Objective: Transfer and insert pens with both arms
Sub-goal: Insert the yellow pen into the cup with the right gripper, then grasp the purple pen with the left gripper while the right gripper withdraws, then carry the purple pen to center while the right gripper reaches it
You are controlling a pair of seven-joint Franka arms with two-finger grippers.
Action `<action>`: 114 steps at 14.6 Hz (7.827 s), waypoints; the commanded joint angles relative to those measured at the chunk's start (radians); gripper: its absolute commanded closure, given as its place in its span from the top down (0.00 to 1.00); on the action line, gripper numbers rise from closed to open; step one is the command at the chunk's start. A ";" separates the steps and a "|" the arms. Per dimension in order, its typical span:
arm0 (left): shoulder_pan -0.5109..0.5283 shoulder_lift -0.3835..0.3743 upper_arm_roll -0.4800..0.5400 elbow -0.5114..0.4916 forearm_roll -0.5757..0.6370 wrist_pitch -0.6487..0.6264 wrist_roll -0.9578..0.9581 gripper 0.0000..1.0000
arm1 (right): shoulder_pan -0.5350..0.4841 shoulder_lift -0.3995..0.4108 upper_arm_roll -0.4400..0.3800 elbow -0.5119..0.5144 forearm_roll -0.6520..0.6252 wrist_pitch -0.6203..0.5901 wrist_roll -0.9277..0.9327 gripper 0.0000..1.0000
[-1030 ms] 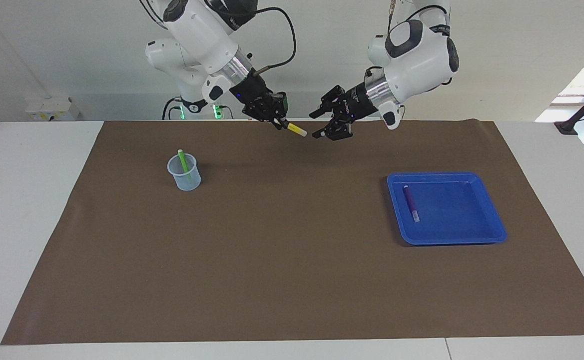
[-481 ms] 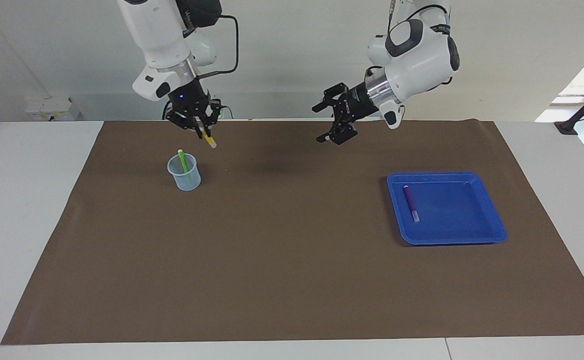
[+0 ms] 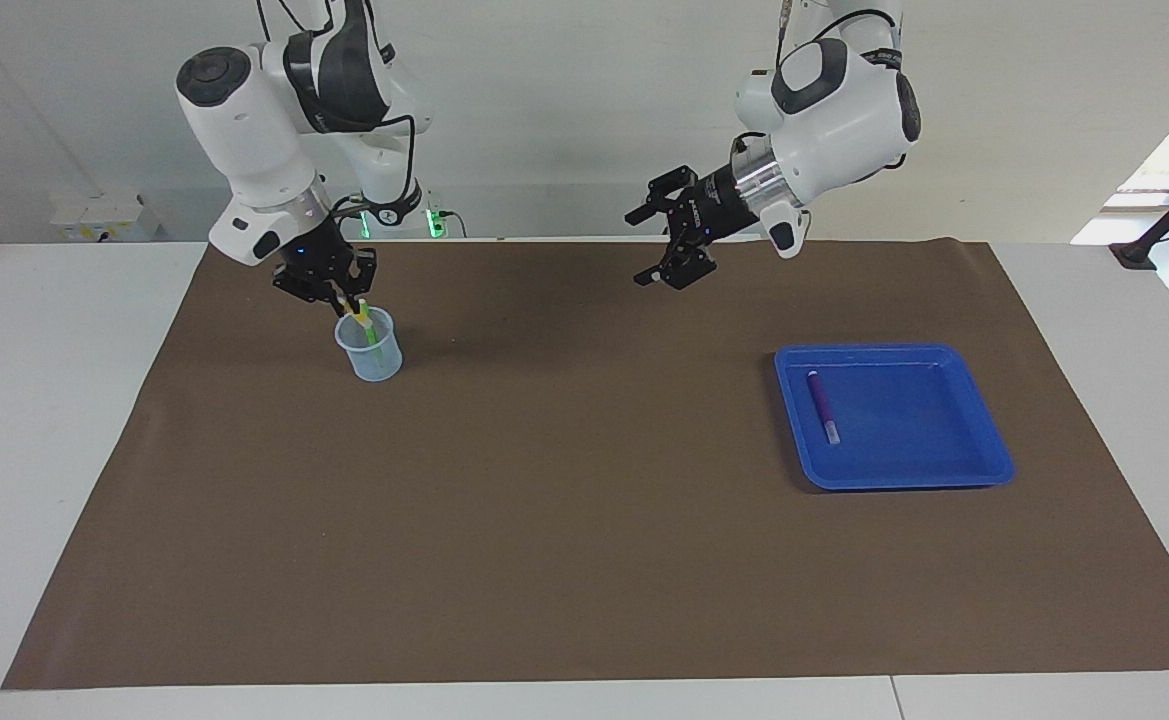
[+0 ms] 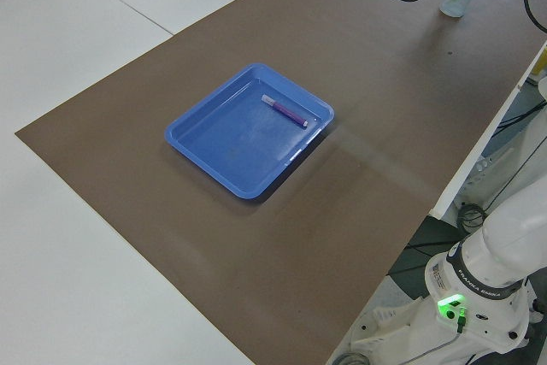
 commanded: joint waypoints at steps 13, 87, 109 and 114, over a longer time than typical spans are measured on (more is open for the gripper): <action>0.057 -0.038 0.016 -0.045 0.177 -0.071 0.452 1.00 | -0.035 -0.006 0.013 0.027 0.003 0.025 -0.019 1.00; 0.219 0.251 0.010 0.391 0.460 -0.472 0.856 0.00 | 0.094 0.024 0.060 0.230 0.624 -0.011 0.633 1.00; 0.094 0.100 0.002 0.121 -0.037 -0.148 0.201 0.00 | 0.361 0.080 0.091 0.204 0.601 0.367 0.775 0.87; 0.093 0.100 0.002 0.121 -0.045 -0.140 0.187 0.00 | 0.390 0.109 0.091 0.215 0.596 0.396 0.768 0.64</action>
